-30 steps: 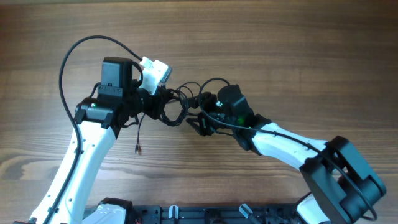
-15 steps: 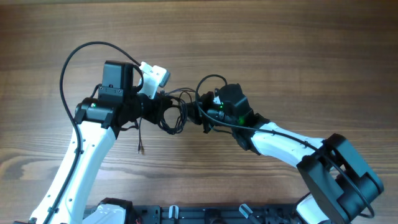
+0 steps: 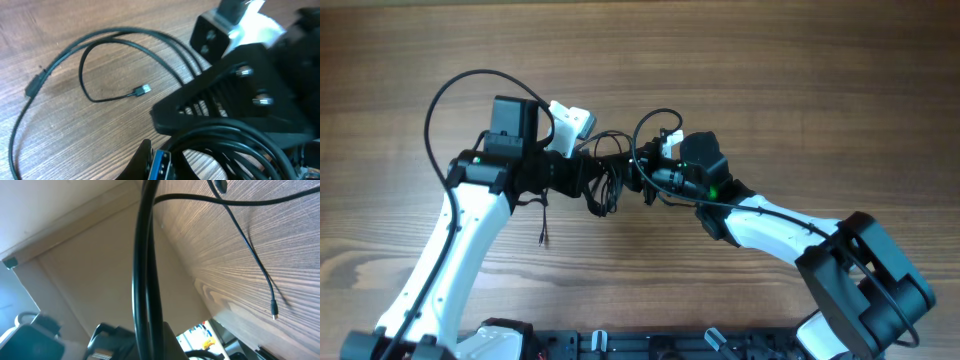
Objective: Untangle cables
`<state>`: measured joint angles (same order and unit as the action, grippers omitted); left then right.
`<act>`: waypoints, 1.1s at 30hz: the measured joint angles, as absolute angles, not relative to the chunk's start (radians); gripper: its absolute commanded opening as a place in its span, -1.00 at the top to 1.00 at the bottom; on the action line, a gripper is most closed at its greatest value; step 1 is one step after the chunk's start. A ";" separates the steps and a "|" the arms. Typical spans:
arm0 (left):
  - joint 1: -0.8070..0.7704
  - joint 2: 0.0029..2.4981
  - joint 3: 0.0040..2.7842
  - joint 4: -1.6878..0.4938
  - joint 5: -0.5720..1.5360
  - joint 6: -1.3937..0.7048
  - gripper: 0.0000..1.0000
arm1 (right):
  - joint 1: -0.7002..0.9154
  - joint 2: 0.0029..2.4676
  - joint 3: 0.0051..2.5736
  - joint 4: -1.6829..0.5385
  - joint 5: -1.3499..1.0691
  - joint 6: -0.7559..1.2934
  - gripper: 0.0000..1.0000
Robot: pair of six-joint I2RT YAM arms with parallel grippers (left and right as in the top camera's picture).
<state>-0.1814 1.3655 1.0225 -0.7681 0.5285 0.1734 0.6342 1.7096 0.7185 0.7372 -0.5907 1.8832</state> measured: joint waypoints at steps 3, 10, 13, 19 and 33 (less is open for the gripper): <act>-0.181 1.407 1.023 -0.771 0.541 0.173 0.61 | 0.634 1.711 0.718 0.749 -0.603 1.866 0.92; -0.181 1.429 1.020 -0.786 0.554 0.163 -0.06 | 0.634 1.711 0.718 0.765 -0.618 1.854 0.92; -0.164 1.425 1.018 -0.797 0.554 0.134 -0.37 | 0.634 1.711 0.718 0.768 -0.618 1.854 0.91; -0.156 1.419 1.018 -0.854 0.620 0.101 0.92 | 0.634 1.711 0.718 0.786 -0.631 1.854 0.91; -0.057 1.400 1.018 -0.830 0.614 0.068 0.92 | 0.617 1.711 0.722 0.529 -0.542 1.511 0.21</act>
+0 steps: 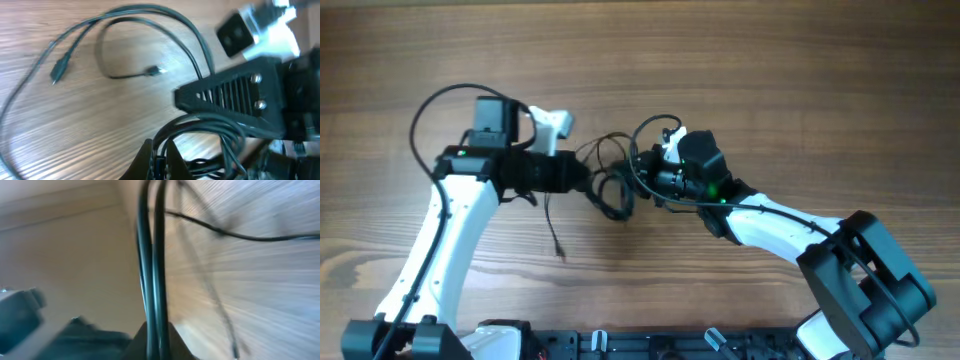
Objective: Untangle cables
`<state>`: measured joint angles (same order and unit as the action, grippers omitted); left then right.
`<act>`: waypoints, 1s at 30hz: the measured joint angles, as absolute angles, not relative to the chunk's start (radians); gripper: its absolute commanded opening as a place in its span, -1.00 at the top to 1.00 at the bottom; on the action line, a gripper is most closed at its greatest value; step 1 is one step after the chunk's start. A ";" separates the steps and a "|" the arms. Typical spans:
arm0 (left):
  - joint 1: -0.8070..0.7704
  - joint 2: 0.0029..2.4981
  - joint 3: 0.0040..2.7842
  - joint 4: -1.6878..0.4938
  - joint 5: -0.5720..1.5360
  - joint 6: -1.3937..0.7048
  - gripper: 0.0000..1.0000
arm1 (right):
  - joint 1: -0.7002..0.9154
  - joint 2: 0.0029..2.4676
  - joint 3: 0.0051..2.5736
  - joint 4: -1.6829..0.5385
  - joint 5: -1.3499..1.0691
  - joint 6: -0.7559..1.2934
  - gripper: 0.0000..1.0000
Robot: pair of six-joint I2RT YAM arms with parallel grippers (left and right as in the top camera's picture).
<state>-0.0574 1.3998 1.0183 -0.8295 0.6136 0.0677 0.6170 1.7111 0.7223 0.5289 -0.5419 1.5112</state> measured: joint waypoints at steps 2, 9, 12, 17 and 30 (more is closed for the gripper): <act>-0.013 1.385 1.018 -0.830 0.611 0.062 0.92 | 0.617 1.711 0.722 0.469 -0.484 1.438 -0.99; 0.045 1.346 1.018 -0.831 0.619 0.057 0.92 | 0.616 1.711 0.722 0.261 -0.345 1.262 -0.99; 0.045 1.346 1.018 -0.831 0.619 0.054 0.92 | 0.614 1.711 0.722 0.258 -0.345 1.224 -0.99; 0.045 1.346 1.018 -0.850 0.598 0.053 0.92 | 0.498 1.696 0.722 0.164 -0.377 1.171 -0.97; 0.045 1.346 1.018 -0.852 0.661 0.046 0.92 | 0.580 1.626 0.724 0.392 -0.697 0.889 -0.57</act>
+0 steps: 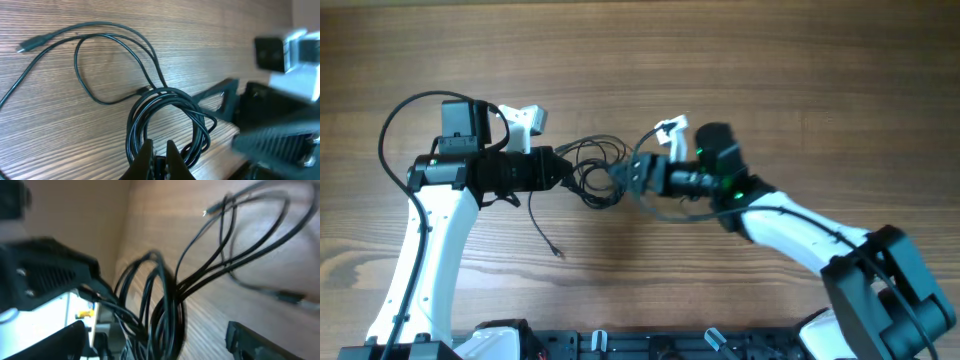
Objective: Untangle cables
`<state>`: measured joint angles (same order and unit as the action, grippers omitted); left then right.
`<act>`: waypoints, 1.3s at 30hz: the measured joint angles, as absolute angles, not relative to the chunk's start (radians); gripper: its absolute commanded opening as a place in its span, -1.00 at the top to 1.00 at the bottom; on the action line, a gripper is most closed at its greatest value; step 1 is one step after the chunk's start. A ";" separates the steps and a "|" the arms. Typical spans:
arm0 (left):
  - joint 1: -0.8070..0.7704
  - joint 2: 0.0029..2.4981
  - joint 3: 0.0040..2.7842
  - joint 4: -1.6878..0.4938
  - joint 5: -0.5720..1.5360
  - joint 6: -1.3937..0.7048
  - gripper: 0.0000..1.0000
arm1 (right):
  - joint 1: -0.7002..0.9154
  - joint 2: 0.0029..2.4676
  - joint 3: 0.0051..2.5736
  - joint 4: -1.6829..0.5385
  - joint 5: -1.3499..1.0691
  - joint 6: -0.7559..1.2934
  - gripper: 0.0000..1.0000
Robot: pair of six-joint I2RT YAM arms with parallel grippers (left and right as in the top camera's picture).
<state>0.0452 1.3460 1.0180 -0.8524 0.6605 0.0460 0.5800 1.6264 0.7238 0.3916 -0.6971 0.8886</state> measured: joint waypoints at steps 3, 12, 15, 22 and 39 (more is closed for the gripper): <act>0.045 1.346 1.018 -0.853 0.686 0.045 0.92 | 0.631 1.626 0.724 0.369 -0.619 0.910 -0.15; 0.046 1.346 1.018 -0.897 0.751 0.040 -1.00 | 0.655 1.626 0.722 0.437 -0.488 1.035 0.91; 0.046 1.346 1.018 -0.899 0.757 -0.003 -1.00 | 0.655 1.626 0.722 0.437 -0.428 1.110 0.91; 0.021 1.346 1.011 -0.872 0.757 -0.266 -0.60 | 0.655 1.626 0.722 0.443 -0.366 1.310 0.91; -0.106 1.387 0.860 -0.532 0.571 -0.600 0.92 | 0.651 1.627 0.722 0.480 -0.519 1.282 0.14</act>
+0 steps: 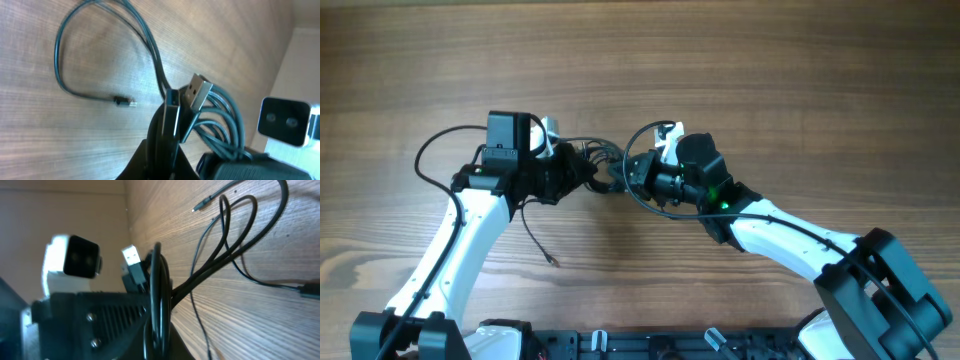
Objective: Untangle cables
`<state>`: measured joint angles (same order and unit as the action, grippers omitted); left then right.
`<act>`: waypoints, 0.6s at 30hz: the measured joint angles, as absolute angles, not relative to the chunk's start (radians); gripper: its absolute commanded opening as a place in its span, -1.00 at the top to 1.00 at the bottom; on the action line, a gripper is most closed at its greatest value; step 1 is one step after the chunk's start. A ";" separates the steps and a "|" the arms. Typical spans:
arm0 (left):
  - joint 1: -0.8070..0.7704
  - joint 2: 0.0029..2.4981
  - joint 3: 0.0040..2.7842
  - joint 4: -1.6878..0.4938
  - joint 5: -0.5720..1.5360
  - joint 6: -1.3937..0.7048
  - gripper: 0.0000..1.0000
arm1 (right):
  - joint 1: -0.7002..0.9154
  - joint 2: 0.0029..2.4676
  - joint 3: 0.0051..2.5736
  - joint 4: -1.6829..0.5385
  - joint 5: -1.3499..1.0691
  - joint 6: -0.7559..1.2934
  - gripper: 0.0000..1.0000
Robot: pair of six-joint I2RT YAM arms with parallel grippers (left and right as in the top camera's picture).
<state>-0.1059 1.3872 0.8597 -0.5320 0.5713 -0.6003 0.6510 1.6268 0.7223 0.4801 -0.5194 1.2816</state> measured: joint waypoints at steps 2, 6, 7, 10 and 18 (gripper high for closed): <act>-0.106 1.388 0.859 -0.512 0.521 -0.575 0.92 | 0.649 1.627 0.722 0.449 -0.537 1.176 -0.14; -0.105 1.388 0.859 -0.537 0.468 -0.437 0.92 | 0.597 1.625 0.723 0.302 -0.557 0.986 -0.21; -0.105 1.388 0.859 -0.540 0.463 -0.392 0.92 | 0.574 1.621 0.723 0.265 -0.560 0.944 -0.20; -0.105 1.360 0.859 -0.545 0.449 -0.262 0.92 | 0.521 1.567 0.723 0.194 -0.575 0.805 -0.11; -0.137 1.307 0.859 -0.545 0.430 -0.123 0.92 | 0.541 1.433 0.723 0.182 -0.583 0.626 0.05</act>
<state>-0.1371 1.3067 0.8585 -0.5449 0.4301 -0.1226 0.5407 1.4334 0.7231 0.1822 -0.5827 0.6258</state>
